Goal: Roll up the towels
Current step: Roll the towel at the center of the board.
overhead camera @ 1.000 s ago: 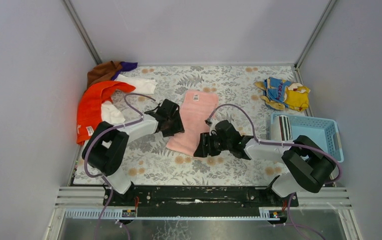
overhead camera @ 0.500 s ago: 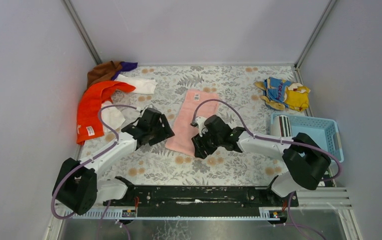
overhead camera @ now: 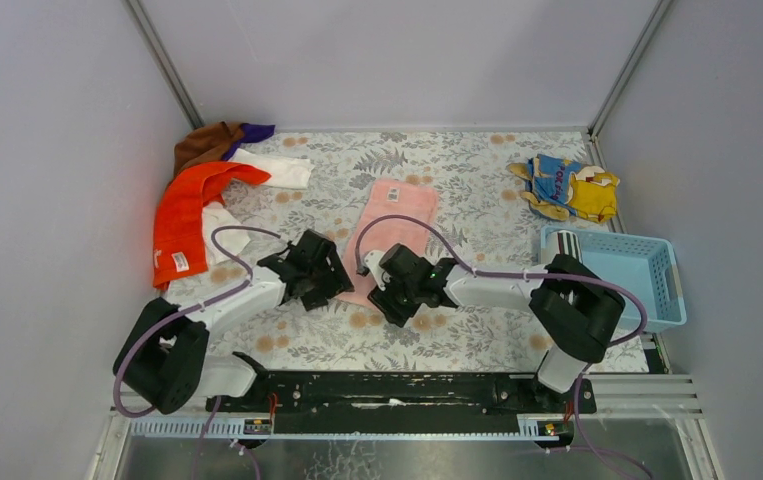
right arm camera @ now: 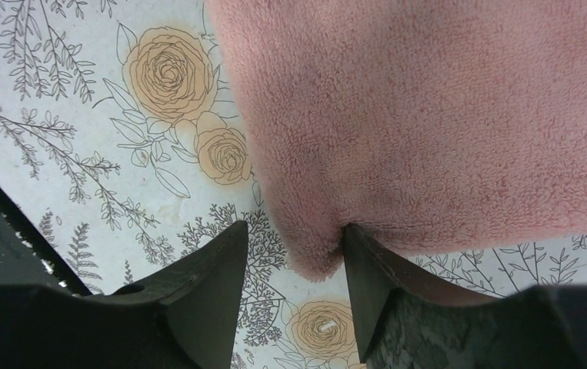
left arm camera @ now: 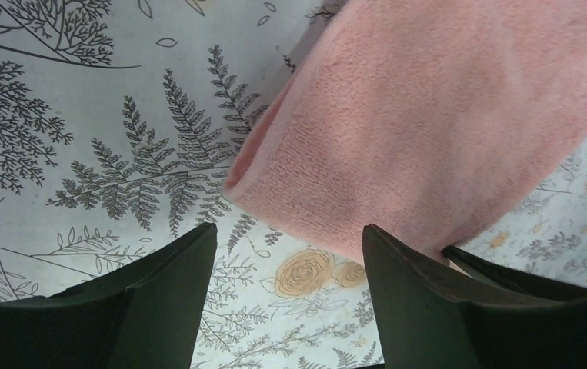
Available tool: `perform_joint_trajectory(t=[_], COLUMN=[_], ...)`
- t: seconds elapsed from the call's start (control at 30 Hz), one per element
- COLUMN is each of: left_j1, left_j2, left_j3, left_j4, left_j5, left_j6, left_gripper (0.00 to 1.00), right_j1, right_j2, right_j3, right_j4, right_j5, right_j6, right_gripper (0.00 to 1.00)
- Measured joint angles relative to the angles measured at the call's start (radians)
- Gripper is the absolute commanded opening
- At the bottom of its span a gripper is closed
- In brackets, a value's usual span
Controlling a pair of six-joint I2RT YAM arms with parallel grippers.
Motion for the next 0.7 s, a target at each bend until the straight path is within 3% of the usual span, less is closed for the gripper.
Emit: perform_joint_trajectory(t=[0.33,0.7], left_j1=[-0.003,-0.005], left_j2=[0.075,0.182], left_j3=[-0.001,0.082], left_j4=[0.001,-0.018], left_j5=[-0.043,-0.118], left_j6=[-0.039,-0.038], left_gripper=[0.68,0.50], right_j1=[0.090,0.154], right_j2=[0.030,0.027], right_j3=[0.033,0.020], right_j4=[-0.037,0.003], right_j5=[0.170,0.230], right_j6=[-0.023,-0.016], right_gripper=[0.55,0.58])
